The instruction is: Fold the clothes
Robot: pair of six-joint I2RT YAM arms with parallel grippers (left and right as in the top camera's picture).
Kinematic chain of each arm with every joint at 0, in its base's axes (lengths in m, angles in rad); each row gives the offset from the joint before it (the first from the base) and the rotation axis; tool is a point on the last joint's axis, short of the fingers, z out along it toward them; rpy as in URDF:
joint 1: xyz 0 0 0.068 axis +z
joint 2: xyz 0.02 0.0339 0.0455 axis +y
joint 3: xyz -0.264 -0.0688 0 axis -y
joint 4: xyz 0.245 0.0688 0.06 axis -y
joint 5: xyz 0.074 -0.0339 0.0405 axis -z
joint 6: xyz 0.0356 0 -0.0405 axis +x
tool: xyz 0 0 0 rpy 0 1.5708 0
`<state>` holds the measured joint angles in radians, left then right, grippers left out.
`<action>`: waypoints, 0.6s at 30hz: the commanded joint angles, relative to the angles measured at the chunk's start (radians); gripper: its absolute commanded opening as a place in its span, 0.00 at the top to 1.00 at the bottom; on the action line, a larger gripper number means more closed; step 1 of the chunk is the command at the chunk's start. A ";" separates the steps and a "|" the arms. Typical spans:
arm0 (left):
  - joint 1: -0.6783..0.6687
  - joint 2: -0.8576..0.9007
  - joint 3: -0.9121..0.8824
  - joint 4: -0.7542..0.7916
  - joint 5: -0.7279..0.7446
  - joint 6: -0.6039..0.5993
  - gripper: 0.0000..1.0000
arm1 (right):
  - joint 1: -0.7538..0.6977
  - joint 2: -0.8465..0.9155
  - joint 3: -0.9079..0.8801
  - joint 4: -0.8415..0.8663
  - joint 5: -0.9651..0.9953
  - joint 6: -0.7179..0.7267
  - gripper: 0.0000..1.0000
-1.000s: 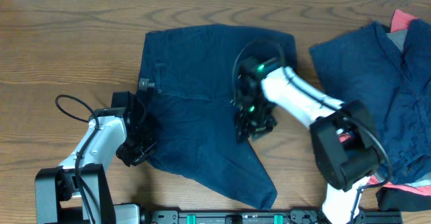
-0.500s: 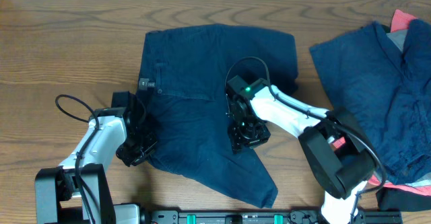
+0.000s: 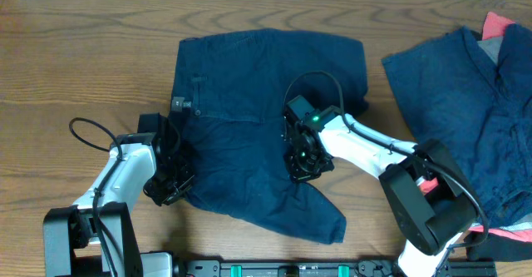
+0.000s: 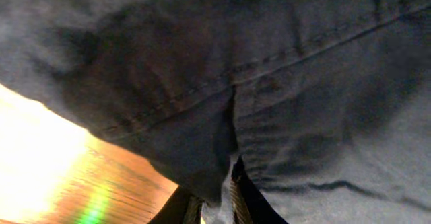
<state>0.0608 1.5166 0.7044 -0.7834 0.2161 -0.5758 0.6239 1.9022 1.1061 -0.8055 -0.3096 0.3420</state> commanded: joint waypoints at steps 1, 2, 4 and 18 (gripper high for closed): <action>-0.001 -0.008 0.000 0.021 0.099 0.006 0.83 | -0.096 0.072 -0.005 0.032 0.316 0.039 0.99; -0.001 -0.008 0.000 0.036 0.119 0.006 0.83 | -0.119 0.072 0.011 0.032 0.341 0.039 0.98; -0.002 -0.008 0.000 0.075 0.153 0.006 0.83 | -0.170 0.072 0.056 0.031 0.391 0.039 0.98; -0.002 -0.008 0.000 0.163 0.300 0.007 0.83 | -0.325 0.068 0.492 -0.339 0.275 0.034 0.60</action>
<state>0.0605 1.5166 0.7044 -0.6025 0.4782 -0.5758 0.2920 1.9800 1.5620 -1.0748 0.0055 0.3161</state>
